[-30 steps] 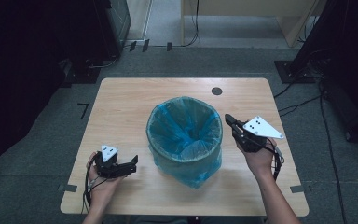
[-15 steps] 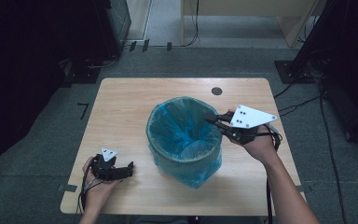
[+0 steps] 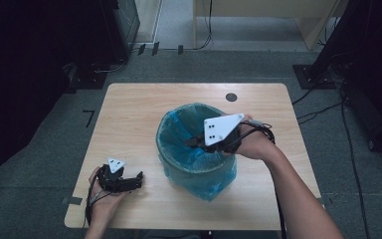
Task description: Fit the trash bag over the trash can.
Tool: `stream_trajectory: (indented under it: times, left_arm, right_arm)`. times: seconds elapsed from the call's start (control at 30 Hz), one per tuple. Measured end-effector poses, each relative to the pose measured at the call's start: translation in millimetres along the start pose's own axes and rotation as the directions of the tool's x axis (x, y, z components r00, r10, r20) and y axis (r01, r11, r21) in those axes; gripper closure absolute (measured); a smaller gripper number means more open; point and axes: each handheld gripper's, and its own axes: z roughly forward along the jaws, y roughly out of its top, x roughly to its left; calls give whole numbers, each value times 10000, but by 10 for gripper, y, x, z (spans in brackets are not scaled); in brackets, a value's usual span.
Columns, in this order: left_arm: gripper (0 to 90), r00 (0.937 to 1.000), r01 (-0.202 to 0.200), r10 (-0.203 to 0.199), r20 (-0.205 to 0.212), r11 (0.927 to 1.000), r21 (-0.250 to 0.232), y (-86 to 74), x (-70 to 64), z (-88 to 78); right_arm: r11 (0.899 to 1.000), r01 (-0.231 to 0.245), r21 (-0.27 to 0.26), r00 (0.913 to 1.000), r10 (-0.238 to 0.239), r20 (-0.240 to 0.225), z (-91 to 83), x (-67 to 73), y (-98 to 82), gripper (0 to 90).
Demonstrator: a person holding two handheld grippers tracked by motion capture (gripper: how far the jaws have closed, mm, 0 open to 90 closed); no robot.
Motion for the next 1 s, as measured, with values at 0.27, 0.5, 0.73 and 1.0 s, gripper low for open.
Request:
stream_trajectory:
  times: [0.27,0.5,0.73,1.0]
  left_arm:
    - [0,10000,11,-11,2,10000,-8,0,-1,1]
    - [0,10000,9,-9,-18,10000,-1,5,0,4]
    - [0,10000,5,-5,-19,10000,-3,4,0,5]
    - [0,10000,7,-7,-19,10000,-2,4,0,5]
  right_arm:
    - [9802,1324,1470,9855,-1142,-1257,305,41,136,900]
    - [9368,2357,2585,9631,-1895,-1914,644,18,173,900]
    - [9213,2632,2864,9439,-1845,-2740,921,52,-24,900]
    - [9166,2594,3044,9381,-1642,-3050,988,55,-120,900]
